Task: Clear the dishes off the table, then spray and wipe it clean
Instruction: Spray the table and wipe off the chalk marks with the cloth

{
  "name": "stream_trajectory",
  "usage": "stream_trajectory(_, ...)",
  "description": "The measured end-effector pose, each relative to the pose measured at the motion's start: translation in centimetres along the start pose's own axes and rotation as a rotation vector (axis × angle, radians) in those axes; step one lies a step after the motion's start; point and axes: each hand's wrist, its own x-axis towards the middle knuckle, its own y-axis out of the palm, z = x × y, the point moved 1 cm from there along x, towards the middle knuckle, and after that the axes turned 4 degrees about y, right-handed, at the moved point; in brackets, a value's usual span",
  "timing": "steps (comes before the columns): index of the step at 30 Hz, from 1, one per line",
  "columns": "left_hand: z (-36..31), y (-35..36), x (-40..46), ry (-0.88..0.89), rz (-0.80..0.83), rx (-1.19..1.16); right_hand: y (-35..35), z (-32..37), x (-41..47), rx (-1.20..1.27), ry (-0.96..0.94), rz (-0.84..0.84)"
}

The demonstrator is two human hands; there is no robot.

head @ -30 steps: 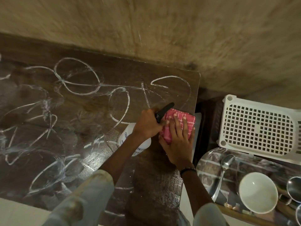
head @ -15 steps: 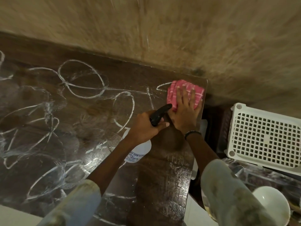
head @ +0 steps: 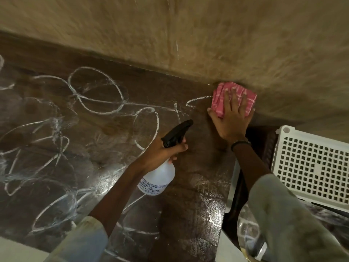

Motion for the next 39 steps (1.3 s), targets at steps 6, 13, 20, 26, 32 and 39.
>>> stream_trajectory(6,0.2,-0.1,-0.2,-0.002,0.013,-0.006,0.8,1.8,-1.9,-0.078,-0.309,0.044)
stream_trajectory(13,0.0,-1.1,0.1,0.021,-0.108,0.043,-0.2,-2.8,-2.7,-0.083,-0.222,-0.004)
stream_trajectory(20,-0.5,-2.8,1.1,0.036,-0.233,0.183,0.9,4.7,0.8,-0.046,-0.163,0.033)
stream_trajectory(26,-0.6,-4.3,2.0,-0.012,-0.344,0.358,1.8,3.9,-4.3,-0.071,-0.345,0.027)
stream_trajectory(32,-1.1,-4.7,2.2,-0.009,-0.397,0.434,1.9,4.1,-4.6,-0.096,-0.284,-0.002)
stream_trajectory(39,-1.4,-6.5,2.0,-0.047,-0.487,0.355,1.7,4.1,-3.5,-0.096,-0.268,0.011)
